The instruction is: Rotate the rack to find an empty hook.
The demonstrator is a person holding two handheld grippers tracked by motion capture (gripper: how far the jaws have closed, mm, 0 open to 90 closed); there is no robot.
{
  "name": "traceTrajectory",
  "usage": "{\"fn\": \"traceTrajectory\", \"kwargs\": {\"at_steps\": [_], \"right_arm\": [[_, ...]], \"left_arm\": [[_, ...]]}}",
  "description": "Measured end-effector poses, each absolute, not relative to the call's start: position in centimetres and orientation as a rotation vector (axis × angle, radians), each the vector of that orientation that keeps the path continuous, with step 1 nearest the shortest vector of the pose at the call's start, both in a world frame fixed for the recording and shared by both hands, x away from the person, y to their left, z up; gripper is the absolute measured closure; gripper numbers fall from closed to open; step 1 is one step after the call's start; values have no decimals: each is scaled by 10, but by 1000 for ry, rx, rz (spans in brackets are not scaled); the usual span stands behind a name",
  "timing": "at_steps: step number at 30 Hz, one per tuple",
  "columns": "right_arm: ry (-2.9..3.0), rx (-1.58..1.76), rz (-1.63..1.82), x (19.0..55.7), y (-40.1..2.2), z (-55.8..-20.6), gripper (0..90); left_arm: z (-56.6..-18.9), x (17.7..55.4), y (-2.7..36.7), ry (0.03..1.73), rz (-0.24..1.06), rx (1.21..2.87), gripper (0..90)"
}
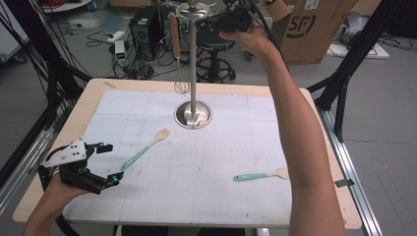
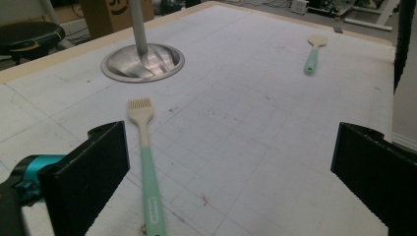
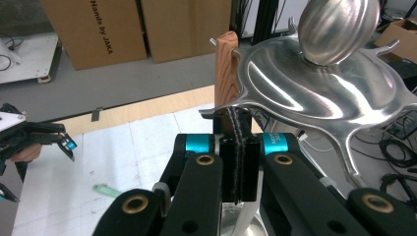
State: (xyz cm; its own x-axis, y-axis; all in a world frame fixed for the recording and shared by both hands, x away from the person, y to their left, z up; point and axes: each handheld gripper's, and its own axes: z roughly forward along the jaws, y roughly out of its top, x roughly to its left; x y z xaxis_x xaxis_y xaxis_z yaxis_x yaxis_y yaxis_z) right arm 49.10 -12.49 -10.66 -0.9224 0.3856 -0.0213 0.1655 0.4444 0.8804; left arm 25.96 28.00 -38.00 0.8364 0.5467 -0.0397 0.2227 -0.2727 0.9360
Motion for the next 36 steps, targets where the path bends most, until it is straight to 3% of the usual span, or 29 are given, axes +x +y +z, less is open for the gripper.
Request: {"fn": "traceTrajectory", "kwargs": {"at_steps": [7,15,28,36], "right_arm": [[2477,480,1489,485,-131,-109,889],[2474,515,1499,469,-150,-123,794],[2459,601,1461,439,-190,-144,347],[2458,682,1486,424,-212,-166,201]], "left_arm": [[-381,260,280,584,343,1859,17],[-382,259,277,584,343,1860,17],[-381,259,275,581,347,1872,17],[-381,258,271,574,342,1884,16]]}}
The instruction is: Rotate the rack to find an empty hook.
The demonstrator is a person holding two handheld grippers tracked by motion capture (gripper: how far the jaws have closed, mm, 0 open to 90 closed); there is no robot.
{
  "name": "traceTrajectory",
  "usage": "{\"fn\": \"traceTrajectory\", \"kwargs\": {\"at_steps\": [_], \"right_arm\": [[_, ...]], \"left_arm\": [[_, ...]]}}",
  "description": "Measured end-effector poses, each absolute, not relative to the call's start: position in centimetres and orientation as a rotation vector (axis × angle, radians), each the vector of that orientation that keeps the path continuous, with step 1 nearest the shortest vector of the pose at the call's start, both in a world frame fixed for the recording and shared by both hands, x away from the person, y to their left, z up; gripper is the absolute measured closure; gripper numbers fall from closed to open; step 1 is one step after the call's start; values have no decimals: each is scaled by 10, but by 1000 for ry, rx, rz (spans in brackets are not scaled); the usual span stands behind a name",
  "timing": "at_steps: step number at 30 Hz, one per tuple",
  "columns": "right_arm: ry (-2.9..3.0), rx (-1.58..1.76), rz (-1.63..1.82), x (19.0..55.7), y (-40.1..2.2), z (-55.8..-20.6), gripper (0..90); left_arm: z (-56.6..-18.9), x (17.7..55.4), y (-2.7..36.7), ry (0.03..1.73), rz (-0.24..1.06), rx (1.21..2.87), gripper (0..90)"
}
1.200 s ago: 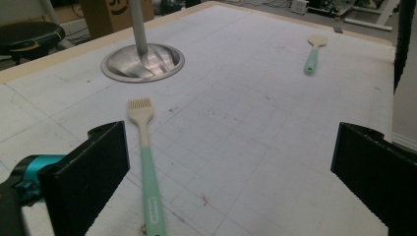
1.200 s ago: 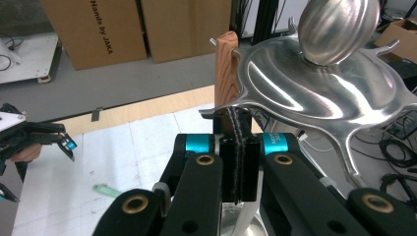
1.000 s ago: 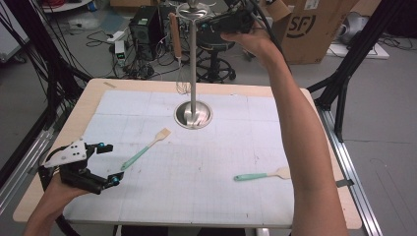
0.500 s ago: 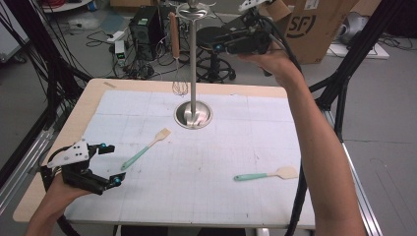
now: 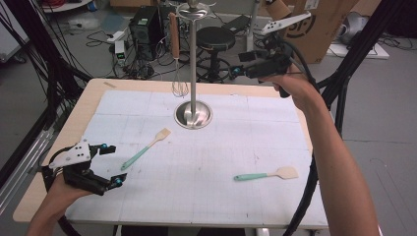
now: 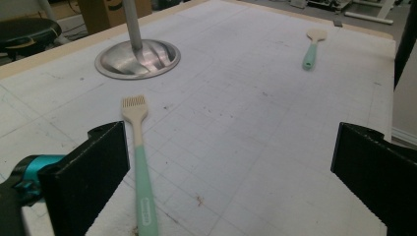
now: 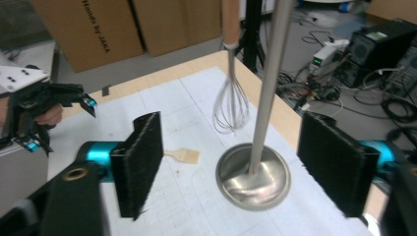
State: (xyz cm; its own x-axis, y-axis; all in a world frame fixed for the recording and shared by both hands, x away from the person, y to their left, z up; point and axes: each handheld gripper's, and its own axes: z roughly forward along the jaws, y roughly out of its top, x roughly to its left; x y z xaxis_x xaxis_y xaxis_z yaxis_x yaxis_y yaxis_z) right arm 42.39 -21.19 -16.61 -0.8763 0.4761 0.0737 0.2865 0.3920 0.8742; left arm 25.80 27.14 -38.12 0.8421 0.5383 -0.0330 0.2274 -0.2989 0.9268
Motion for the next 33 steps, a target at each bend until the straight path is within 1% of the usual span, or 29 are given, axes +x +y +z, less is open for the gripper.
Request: {"fn": "traceTrajectory", "kwargs": {"at_steps": [3,7,13,14,15,16,33], "right_arm": [[2470,721,1500,419,-220,-177,126],[2472,723,1502,412,-231,-189,104],[2458,739,1507,408,-241,-193,92],[2450,737,1512,407,-241,-193,74],[2447,733,1513,406,-242,-193,17],[2448,733,1512,405,-242,-193,0],[2429,696,1489,381,-256,-195,0]], "left_arm": [[-381,258,270,573,341,1887,17],[-381,257,269,568,342,1891,17],[-381,257,268,568,341,1894,17],[-381,257,268,568,340,1893,17],[-381,257,269,567,339,1893,17],[-381,257,269,570,339,1892,17],[-381,257,271,576,337,1877,17]]}}
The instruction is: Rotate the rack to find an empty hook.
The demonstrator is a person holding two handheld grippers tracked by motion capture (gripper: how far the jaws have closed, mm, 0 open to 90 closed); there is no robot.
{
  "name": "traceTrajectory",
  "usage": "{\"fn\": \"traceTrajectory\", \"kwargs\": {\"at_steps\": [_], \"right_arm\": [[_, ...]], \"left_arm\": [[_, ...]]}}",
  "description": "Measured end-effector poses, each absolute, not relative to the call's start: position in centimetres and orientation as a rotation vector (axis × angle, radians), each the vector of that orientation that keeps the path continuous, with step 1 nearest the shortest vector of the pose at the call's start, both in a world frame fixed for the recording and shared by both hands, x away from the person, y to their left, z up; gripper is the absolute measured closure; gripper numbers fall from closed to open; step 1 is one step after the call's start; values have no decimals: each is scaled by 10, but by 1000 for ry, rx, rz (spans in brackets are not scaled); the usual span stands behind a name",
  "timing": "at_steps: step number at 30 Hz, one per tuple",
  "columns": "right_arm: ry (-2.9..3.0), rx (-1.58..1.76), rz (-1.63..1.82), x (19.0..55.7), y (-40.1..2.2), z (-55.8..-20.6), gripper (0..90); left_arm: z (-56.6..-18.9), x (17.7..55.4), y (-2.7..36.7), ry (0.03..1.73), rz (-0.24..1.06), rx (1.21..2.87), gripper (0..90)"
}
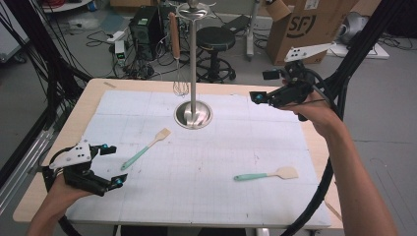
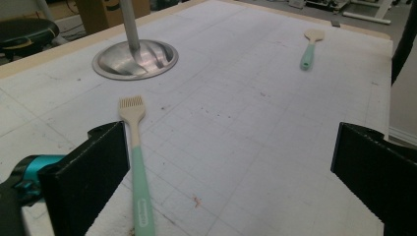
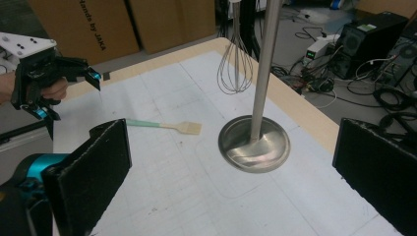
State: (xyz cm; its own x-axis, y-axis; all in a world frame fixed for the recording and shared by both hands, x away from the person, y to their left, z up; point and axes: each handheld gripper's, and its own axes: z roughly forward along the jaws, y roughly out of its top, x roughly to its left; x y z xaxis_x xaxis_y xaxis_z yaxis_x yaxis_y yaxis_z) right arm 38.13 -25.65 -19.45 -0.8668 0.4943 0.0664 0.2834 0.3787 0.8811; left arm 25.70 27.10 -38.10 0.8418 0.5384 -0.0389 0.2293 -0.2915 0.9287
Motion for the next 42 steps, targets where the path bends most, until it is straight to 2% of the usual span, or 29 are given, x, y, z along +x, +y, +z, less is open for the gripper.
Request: {"fn": "traceTrajectory", "kwargs": {"at_steps": [26,42], "right_arm": [[2452,608,1417,344,-278,-206,0],[2423,572,1430,311,-300,-257,0]], "left_arm": [[-380,257,272,575,346,1886,17],[-382,258,273,585,341,1879,17]]}}
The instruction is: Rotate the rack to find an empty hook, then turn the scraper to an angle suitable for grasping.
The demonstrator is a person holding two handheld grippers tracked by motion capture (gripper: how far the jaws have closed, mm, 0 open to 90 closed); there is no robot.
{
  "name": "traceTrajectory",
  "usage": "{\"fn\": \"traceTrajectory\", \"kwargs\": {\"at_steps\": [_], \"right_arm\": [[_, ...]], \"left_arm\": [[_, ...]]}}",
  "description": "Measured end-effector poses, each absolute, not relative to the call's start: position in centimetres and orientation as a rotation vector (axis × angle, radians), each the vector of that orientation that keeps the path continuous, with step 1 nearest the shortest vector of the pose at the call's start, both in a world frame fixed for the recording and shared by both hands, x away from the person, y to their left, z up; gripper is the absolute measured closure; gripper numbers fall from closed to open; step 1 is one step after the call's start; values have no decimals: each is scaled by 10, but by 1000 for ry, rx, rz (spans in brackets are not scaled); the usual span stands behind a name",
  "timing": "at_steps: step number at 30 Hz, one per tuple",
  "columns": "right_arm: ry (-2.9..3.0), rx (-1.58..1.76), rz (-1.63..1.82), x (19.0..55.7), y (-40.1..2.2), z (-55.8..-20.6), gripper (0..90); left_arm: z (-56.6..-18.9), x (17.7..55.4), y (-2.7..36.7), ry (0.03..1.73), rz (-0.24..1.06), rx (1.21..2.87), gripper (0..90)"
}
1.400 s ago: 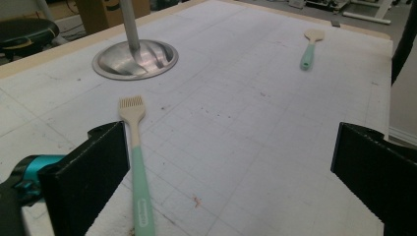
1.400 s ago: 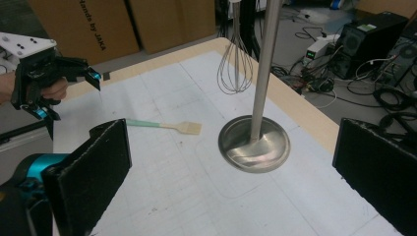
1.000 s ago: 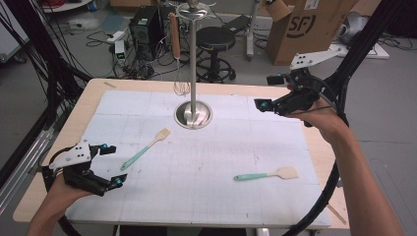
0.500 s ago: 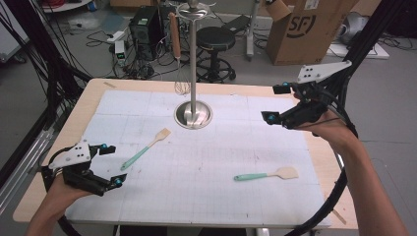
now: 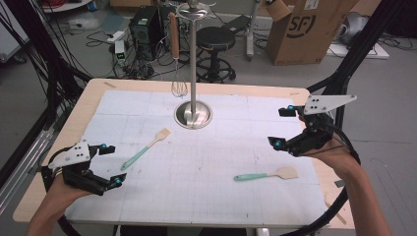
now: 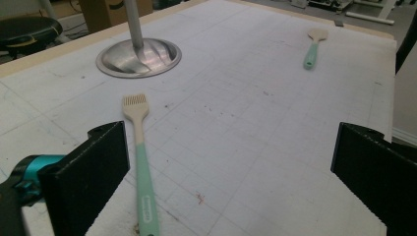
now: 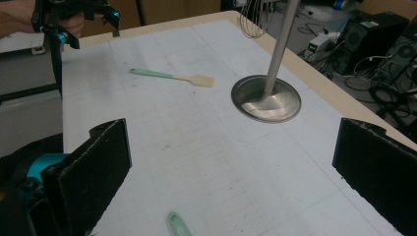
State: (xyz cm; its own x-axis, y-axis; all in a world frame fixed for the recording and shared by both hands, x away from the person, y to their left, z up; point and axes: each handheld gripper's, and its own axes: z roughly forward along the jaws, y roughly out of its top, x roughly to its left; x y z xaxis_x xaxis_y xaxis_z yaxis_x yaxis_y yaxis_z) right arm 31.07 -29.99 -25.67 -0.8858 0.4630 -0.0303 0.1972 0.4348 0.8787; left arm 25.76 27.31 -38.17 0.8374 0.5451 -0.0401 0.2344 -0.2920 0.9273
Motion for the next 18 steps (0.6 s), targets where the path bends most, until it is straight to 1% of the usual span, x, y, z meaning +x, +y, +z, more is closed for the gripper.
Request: {"fn": "traceTrajectory", "kwargs": {"at_steps": [8,18], "right_arm": [[2444,569,1440,307,-294,-279,0],[2455,553,1443,302,-292,-288,0]], "left_arm": [[-381,258,274,584,338,1870,17],[-380,257,274,578,342,1875,17]]}}
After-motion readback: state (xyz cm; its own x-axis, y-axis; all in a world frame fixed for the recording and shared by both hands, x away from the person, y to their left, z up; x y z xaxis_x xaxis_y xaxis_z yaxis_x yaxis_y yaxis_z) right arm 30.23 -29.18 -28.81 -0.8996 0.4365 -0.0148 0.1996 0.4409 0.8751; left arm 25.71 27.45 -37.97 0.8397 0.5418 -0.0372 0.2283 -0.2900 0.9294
